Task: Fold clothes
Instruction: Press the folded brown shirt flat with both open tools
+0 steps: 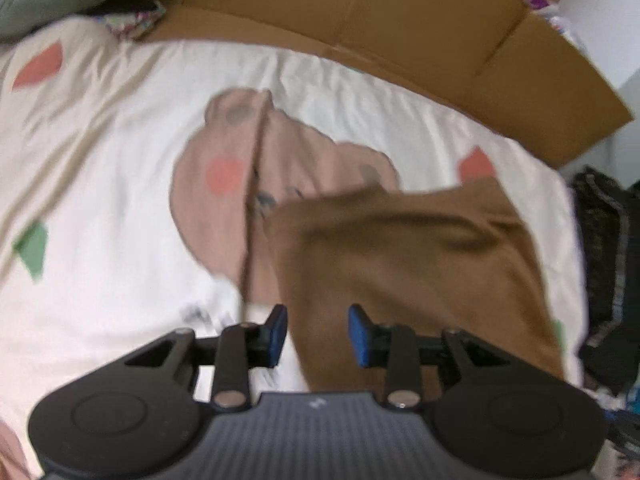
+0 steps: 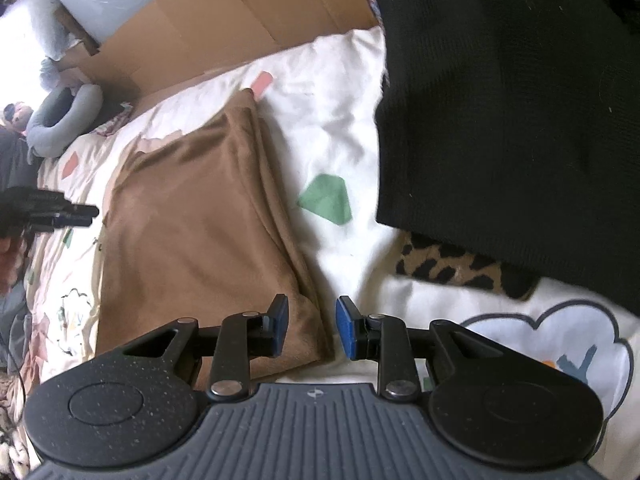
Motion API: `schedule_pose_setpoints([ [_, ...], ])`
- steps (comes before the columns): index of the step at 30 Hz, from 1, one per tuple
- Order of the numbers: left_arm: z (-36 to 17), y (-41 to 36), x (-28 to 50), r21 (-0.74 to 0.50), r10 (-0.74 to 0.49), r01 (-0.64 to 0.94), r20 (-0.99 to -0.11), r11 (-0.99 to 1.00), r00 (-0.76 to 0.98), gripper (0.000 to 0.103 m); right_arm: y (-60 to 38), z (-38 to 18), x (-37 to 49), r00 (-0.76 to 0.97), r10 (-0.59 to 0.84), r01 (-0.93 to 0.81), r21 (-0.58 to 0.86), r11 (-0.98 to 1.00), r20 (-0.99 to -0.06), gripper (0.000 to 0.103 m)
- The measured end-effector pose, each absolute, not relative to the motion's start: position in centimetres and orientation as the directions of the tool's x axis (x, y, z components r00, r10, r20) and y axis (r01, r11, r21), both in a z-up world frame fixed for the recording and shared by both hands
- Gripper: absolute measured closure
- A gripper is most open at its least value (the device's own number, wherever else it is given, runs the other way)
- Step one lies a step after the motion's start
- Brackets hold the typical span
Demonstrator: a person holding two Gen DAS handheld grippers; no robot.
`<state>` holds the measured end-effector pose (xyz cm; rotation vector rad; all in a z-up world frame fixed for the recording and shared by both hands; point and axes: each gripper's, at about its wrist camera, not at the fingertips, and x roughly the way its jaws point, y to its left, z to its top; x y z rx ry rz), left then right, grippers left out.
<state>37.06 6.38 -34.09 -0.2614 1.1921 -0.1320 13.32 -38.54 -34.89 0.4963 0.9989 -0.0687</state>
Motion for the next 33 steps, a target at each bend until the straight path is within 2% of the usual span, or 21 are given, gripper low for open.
schedule_pose_setpoints([
  [5, -33.7, 6.0, 32.4, -0.302, -0.251, -0.075, -0.886, 0.95, 0.389, 0.068, -37.7, -33.9, 14.3, 0.551, 0.178, 0.226, 0.351, 0.909, -0.816, 0.069],
  [11, -35.6, 5.6, 27.8, -0.333, -0.271, -0.12, -0.892, 0.935, 0.361, 0.068, -37.1, -34.3, 15.6, 0.533, 0.15, 0.2, 0.296, 0.934, -0.833, 0.069],
  [18, -37.4, 6.3, 24.1, -0.453, -0.387, -0.18, -0.869, 0.873, 0.309, 0.068, -36.4, -35.0, 15.7, 0.515, 0.157, 0.149, 0.268, 0.952, -0.843, 0.069],
  [27, -39.8, 4.8, 22.9, -0.541, -0.496, -0.25, -0.839, 0.803, 0.223, 0.068, -36.4, -36.8, 15.7, 0.491, 0.148, 0.192, 0.272, 0.943, -0.859, 0.068],
  [33, -41.0, 4.6, 21.8, -0.535, -0.508, -0.303, -0.845, 0.789, 0.169, 0.085, -36.4, -37.4, 15.4, 0.488, 0.152, 0.203, 0.282, 0.938, -0.86, 0.068],
])
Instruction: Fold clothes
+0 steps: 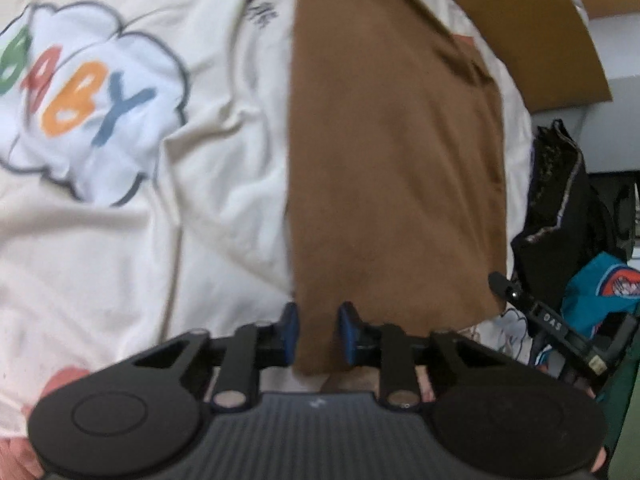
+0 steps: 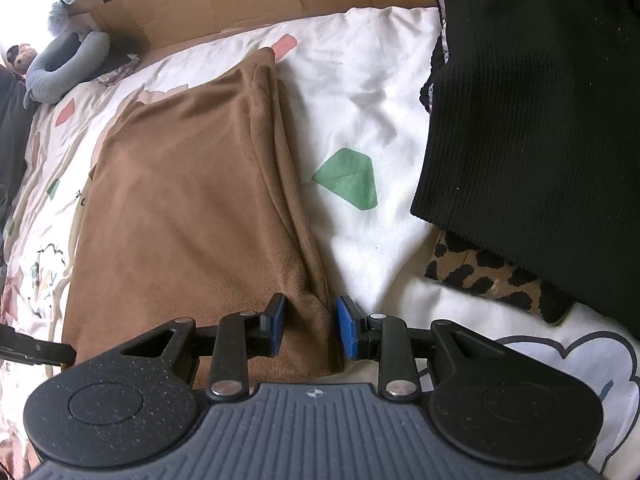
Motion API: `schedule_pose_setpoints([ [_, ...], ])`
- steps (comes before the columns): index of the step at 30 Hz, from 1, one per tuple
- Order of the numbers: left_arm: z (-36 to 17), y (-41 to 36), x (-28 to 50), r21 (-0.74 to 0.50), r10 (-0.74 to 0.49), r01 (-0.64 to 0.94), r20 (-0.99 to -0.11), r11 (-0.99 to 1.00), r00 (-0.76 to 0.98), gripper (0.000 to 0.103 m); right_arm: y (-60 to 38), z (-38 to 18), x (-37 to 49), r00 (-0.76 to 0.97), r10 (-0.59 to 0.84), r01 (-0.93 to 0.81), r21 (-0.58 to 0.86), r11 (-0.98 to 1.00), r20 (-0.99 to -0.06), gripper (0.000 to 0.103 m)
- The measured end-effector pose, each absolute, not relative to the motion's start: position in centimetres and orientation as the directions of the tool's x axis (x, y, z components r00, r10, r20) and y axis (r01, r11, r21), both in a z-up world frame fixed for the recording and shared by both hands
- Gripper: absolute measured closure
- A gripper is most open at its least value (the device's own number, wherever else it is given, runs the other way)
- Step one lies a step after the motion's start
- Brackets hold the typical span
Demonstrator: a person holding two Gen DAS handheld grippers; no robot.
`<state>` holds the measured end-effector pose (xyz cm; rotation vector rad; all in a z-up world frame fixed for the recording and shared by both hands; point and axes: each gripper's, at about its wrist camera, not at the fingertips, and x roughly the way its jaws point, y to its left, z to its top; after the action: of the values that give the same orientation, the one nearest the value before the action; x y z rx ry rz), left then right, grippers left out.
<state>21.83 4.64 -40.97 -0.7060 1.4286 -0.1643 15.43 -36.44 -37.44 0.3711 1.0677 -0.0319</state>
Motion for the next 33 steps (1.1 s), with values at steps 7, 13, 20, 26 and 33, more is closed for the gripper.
schedule_pose_setpoints([
  [7, -40.0, 5.0, 21.0, -0.496, -0.476, -0.271, -0.868, 0.825, 0.14, 0.099, -36.6, -37.4, 15.4, 0.487, 0.153, 0.205, 0.284, 0.937, -0.86, 0.068],
  [13, -39.1, 5.8, 21.3, -0.545, -0.5, -0.25, -0.836, 0.8, 0.224, 0.065, -36.6, -37.2, 15.3, 0.485, 0.172, 0.198, 0.299, 0.934, -0.858, 0.067],
  [20, -41.2, 5.1, 21.7, -0.589, -0.547, -0.258, -0.808, 0.766, 0.22, 0.06, -36.6, -37.7, 15.7, 0.474, 0.174, 0.197, 0.297, 0.935, -0.863, 0.064],
  [26, -43.1, 4.8, 20.6, -0.69, -0.657, -0.31, -0.721, 0.654, 0.22, 0.064, -36.9, -38.6, 16.2, 0.454, 0.2, 0.206, 0.321, 0.925, -0.868, 0.059],
  [33, -44.0, 5.4, 20.2, -0.713, -0.682, -0.355, -0.694, 0.605, 0.23, 0.073, -36.7, -38.8, 16.3, 0.449, 0.224, 0.199, 0.341, 0.919, -0.865, 0.071],
])
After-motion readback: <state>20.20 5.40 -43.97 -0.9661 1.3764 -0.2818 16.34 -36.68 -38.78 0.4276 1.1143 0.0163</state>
